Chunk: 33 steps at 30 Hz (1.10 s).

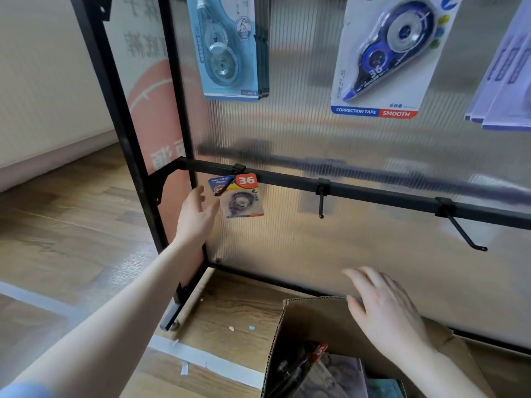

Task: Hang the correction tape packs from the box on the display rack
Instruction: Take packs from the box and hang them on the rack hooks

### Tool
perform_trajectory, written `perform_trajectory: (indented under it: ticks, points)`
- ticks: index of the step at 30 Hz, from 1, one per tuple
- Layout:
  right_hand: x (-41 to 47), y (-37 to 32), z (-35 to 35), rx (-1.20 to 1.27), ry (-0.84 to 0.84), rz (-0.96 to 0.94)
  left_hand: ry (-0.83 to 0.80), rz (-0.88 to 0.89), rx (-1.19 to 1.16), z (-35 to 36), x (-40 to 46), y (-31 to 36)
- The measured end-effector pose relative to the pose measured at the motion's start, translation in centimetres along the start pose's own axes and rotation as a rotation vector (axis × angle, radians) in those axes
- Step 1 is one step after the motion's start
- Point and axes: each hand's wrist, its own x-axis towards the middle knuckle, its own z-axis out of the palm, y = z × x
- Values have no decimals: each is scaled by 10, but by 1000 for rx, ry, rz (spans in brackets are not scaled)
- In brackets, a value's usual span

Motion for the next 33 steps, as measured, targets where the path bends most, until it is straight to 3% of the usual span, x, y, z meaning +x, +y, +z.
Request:
perform_trajectory:
  ticks: [8, 17, 28, 33]
  points:
    - [-23, 11, -13, -21, -110, 46, -131, 204, 453, -4, -77, -9]
    - [-62, 42, -26, -69, -241, 128, -400, 528, 595, 41, -142, 14]
    - [-101, 78, -16, -143, -361, 136, -732, 796, 702, 107, -205, 5]
    - [-104, 85, -8, -144, -390, 109, -1017, 770, 908, 134, -220, -9]
